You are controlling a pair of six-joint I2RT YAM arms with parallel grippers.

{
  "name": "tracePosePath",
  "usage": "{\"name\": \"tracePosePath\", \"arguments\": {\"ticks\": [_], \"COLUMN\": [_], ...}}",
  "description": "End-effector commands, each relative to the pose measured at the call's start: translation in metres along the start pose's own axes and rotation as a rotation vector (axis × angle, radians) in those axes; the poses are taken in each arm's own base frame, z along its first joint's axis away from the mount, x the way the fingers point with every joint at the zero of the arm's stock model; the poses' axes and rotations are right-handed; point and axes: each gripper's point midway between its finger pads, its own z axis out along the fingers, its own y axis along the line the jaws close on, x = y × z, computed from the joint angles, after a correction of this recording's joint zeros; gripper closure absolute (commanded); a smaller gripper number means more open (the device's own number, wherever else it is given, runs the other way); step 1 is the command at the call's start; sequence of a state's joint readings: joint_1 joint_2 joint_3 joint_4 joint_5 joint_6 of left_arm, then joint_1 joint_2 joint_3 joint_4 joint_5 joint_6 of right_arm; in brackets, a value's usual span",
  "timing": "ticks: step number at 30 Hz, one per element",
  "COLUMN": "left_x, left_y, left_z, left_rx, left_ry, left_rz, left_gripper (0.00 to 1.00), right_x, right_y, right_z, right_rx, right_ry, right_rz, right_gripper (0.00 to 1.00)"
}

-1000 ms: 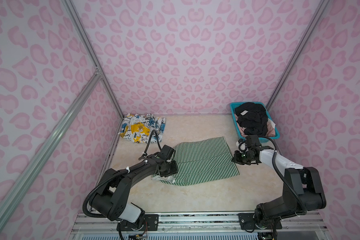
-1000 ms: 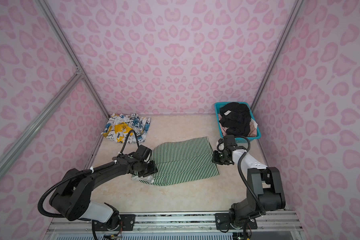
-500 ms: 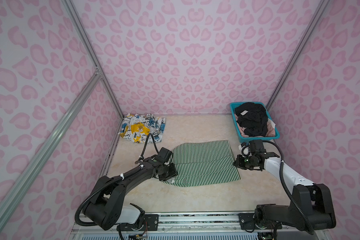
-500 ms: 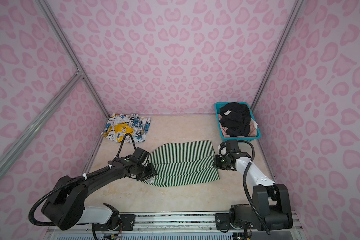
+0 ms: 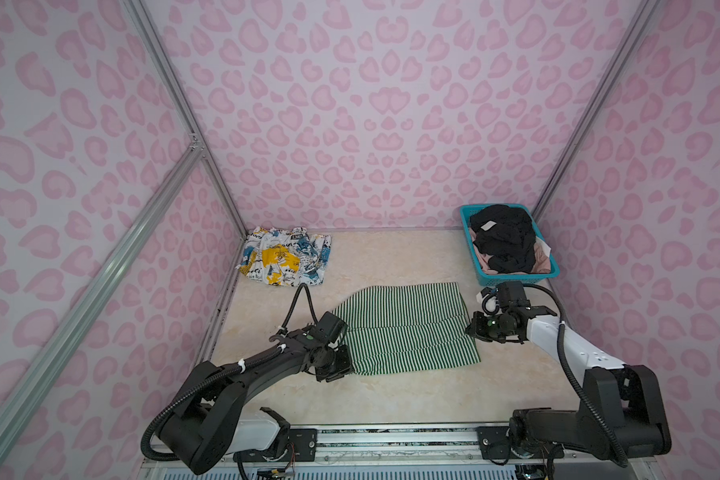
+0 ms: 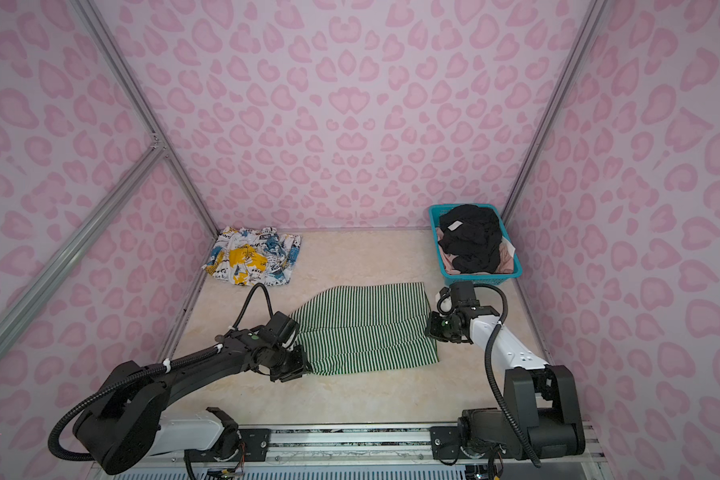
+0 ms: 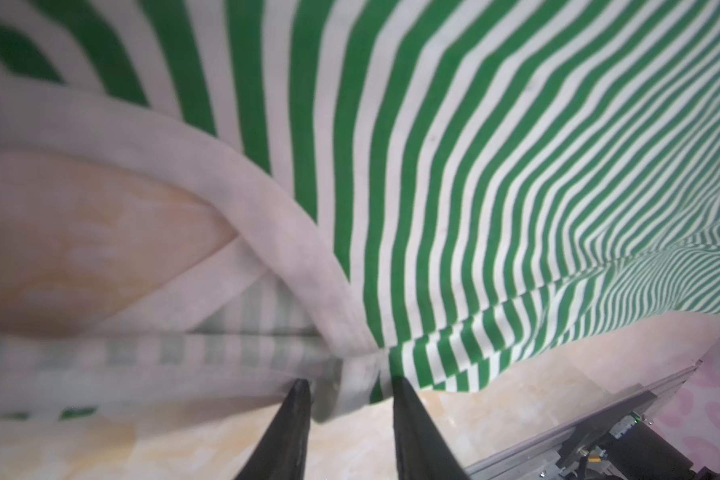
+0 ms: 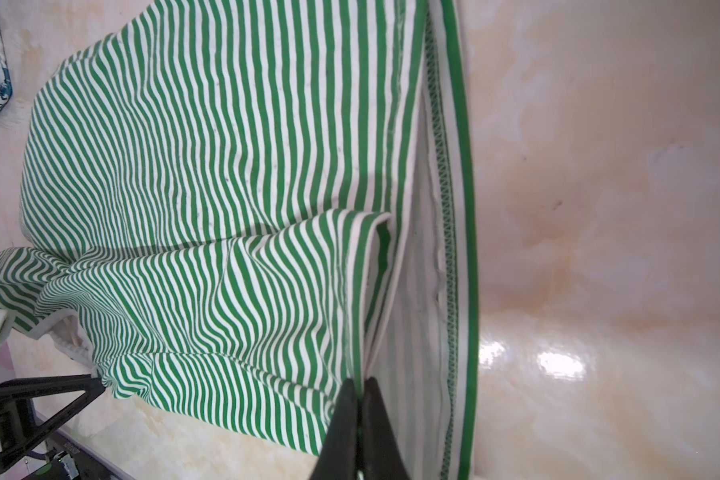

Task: Fold and stack the mixed laundry pile
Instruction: 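Grasp the near hem of the striped shirt with both grippers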

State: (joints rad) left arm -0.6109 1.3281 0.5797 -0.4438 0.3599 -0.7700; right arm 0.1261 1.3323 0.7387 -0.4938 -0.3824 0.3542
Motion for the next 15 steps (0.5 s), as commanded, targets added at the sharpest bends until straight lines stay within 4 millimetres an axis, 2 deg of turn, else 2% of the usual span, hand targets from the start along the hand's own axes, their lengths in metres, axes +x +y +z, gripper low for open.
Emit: {"name": "tracePosePath", "arguments": {"ticks": [1, 10, 13, 15], "left_x": [-0.007, -0.023, -0.027, -0.026], "left_y": [0.007, -0.012, -0.009, -0.006], "left_z": [0.0, -0.029, -0.028, -0.021], "left_rx": [-0.039, -0.037, -0.056, -0.072], "left_ry": [-0.051, -0.12, -0.135, -0.118], "left_rz": [-0.015, 0.024, 0.032, 0.026], "left_gripper": [0.68, 0.66, 0.6, 0.6], "right_x": [0.003, 0.001, 0.002, 0.002], "right_y": [0.0, 0.0, -0.001, -0.001], "right_z": [0.001, 0.002, 0.003, 0.004], "right_rx": [-0.006, -0.003, -0.002, -0.004], "right_ry": [0.009, 0.009, 0.011, 0.014], "right_rz": [0.001, -0.003, -0.003, 0.0], "right_gripper": [1.0, 1.0, 1.0, 1.0]}}
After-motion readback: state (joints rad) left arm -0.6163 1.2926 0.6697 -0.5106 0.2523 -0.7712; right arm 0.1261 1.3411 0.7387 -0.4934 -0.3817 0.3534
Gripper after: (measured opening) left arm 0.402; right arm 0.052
